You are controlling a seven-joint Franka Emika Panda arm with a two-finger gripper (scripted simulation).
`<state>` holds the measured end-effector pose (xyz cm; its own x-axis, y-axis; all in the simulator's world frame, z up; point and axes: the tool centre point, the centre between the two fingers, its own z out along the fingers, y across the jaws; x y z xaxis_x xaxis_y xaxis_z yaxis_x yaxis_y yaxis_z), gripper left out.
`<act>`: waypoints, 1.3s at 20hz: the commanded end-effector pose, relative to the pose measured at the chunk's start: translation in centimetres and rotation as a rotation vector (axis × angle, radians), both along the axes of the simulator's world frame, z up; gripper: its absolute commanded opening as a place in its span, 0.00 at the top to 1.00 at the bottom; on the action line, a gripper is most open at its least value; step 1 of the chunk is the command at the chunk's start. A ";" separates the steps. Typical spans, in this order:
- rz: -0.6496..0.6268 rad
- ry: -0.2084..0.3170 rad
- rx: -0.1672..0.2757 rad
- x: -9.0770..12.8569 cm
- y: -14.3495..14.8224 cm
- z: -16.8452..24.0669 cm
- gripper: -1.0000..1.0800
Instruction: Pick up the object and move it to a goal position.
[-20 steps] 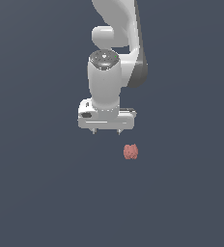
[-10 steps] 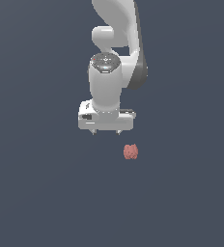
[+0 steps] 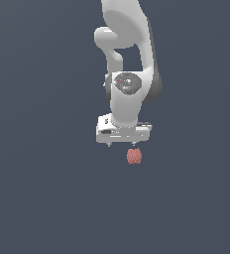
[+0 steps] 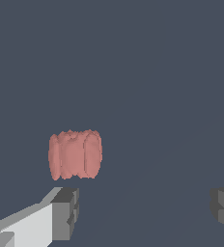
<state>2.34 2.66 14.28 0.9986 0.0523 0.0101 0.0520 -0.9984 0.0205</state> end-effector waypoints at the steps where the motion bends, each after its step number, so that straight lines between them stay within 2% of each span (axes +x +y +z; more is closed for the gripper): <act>1: 0.016 0.004 0.006 0.2 2.2 -1.7 0.04; 5: 0.034 0.008 0.014 0.4 4.8 -3.8 0.04; 10: 0.044 0.011 0.019 0.4 6.4 -5.1 0.04; 17: 0.045 0.013 0.019 0.3 6.5 -5.8 0.04; 26: 0.045 0.012 0.019 0.2 6.6 -9.9 0.04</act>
<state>2.52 9.22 4.90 0.9952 0.0974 -0.0017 0.0974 -0.9952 0.0003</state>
